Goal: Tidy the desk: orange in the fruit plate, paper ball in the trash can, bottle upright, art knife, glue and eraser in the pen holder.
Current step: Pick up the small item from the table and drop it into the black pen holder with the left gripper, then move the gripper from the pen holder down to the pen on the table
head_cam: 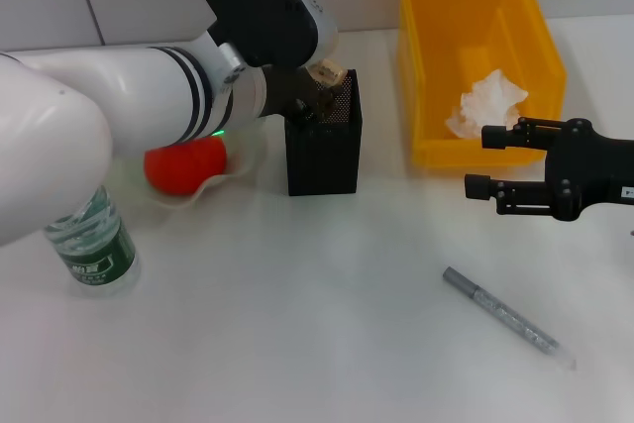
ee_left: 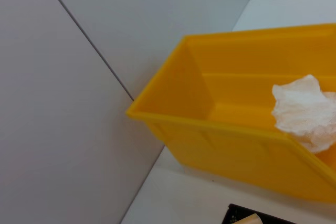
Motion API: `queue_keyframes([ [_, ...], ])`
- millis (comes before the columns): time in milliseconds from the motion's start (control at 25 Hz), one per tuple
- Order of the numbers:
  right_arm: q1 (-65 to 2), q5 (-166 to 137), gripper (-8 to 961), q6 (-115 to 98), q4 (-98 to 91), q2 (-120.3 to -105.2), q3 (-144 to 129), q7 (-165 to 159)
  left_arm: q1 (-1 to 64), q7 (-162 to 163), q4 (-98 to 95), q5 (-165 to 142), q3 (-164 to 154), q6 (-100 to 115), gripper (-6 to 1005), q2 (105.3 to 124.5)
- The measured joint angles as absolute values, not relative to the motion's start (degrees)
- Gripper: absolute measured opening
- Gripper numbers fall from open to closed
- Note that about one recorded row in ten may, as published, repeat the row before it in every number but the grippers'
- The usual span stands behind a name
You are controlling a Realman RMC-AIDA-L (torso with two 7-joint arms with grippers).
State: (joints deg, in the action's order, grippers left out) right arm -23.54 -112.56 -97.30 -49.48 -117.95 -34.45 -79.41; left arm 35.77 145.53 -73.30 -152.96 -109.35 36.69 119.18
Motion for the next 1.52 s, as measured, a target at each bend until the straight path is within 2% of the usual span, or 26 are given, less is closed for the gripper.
queue_keyframes([
  [800, -23.5, -112.7, 758, -97.3, -49.5, -117.86, -34.4, -79.5, 34.6, 145.5, -75.5, -153.6, -110.5, 37.3, 547, 119.18],
  [1080, -23.5, -112.7, 758, -97.3, -49.5, -117.91, -34.4, -79.5, 34.1, 145.6, -76.9, -153.5, -110.7, 37.1, 734, 119.17],
  [1240, -23.5, -112.8, 758, -97.2, -49.5, -117.93, -34.4, -79.5, 32.0, 145.6, -80.8, -153.5, -111.3, 37.1, 784, 119.0],
  [1520, -23.4, -112.9, 758, -96.8, -49.0, -117.93, -34.4, -79.3, 24.5, 143.3, -93.9, -152.9, -112.8, 37.1, 784, 118.75],
])
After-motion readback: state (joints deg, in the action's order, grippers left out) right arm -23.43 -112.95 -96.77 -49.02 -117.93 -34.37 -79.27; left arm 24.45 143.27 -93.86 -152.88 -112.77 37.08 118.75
